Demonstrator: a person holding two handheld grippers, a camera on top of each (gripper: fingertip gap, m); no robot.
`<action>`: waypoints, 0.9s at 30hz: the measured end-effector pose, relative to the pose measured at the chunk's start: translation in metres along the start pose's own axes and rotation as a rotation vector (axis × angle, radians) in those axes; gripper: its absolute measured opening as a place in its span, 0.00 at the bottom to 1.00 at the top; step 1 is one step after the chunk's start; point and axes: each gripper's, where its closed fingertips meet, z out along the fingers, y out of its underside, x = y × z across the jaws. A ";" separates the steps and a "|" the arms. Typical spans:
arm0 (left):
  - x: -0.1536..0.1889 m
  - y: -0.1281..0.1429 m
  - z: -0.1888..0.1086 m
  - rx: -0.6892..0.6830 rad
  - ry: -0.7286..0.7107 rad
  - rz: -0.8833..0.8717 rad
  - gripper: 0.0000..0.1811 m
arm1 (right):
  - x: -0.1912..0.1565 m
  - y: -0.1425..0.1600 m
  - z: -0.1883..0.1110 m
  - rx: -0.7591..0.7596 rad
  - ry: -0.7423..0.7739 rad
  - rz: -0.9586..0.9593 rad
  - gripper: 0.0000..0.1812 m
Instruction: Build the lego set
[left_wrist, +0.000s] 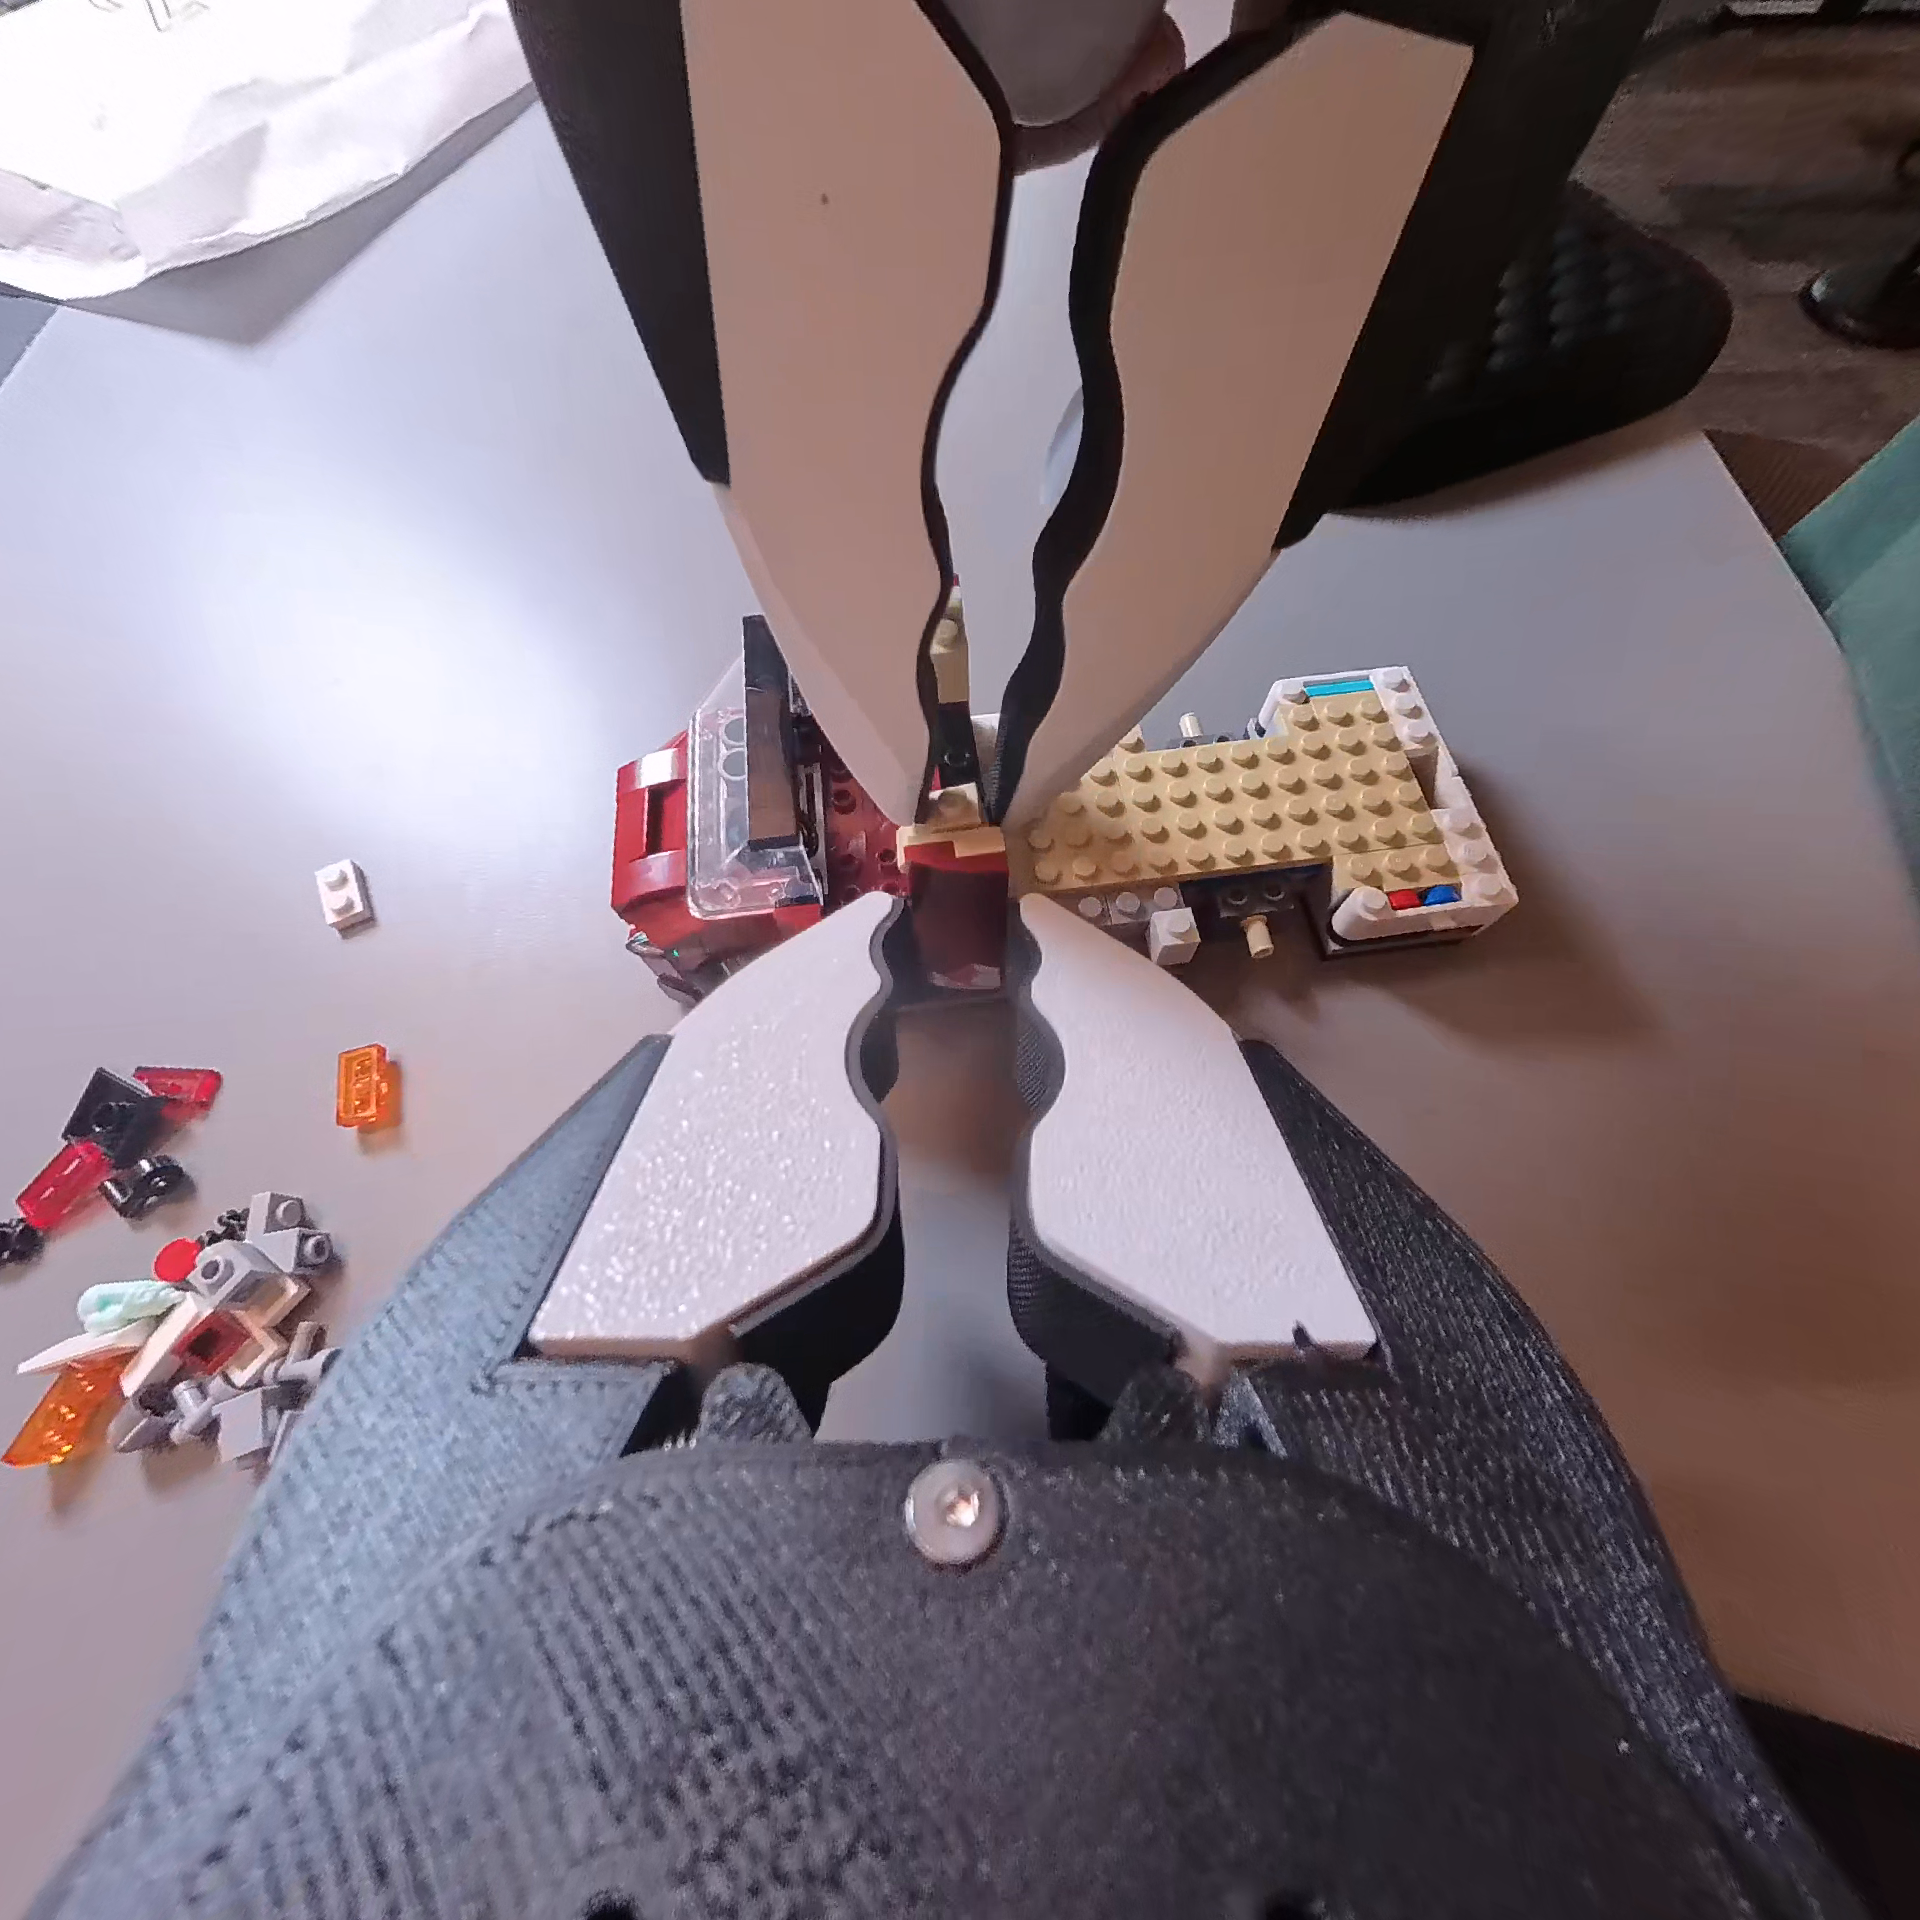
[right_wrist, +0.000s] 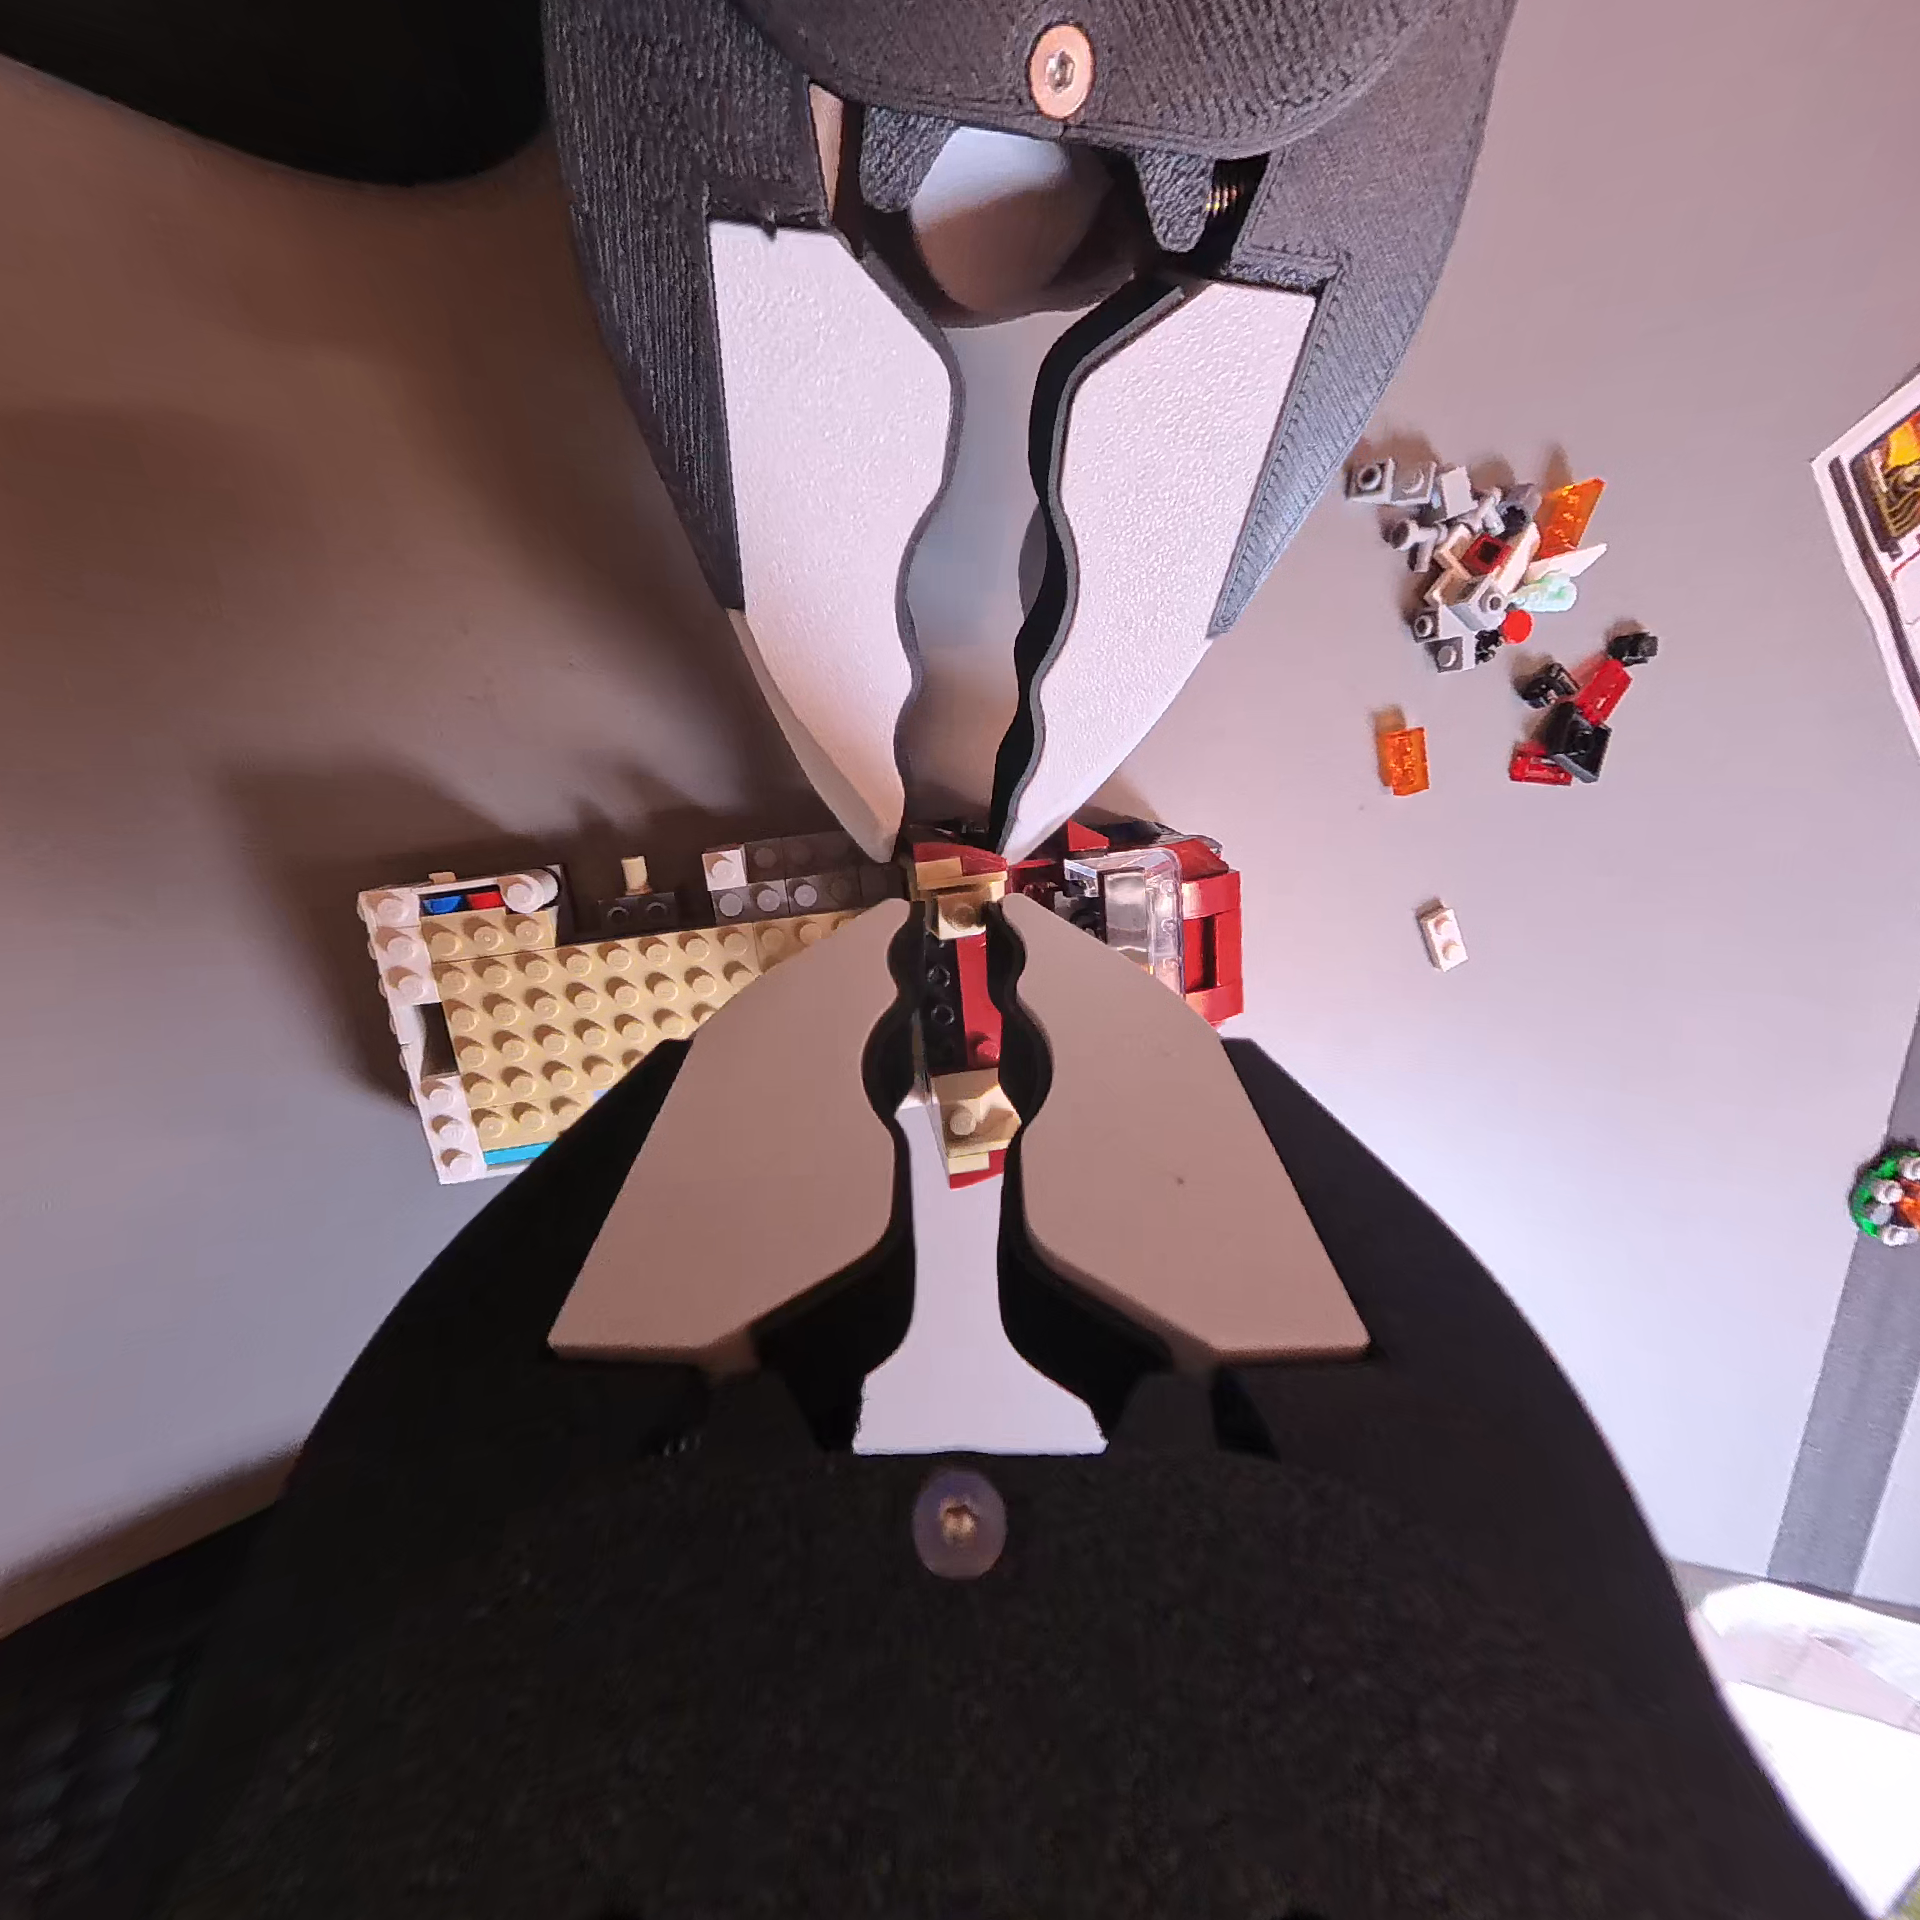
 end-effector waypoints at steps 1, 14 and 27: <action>0.000 0.000 0.000 0.000 0.001 0.001 0.10 | -0.001 -0.001 0.000 0.007 -0.004 0.002 0.07; 0.001 0.000 0.000 0.007 0.009 -0.006 0.10 | -0.002 -0.001 -0.001 0.031 0.000 -0.009 0.10; 0.001 0.001 -0.002 0.006 0.012 -0.006 0.09 | -0.001 0.004 -0.007 0.091 0.001 -0.017 0.06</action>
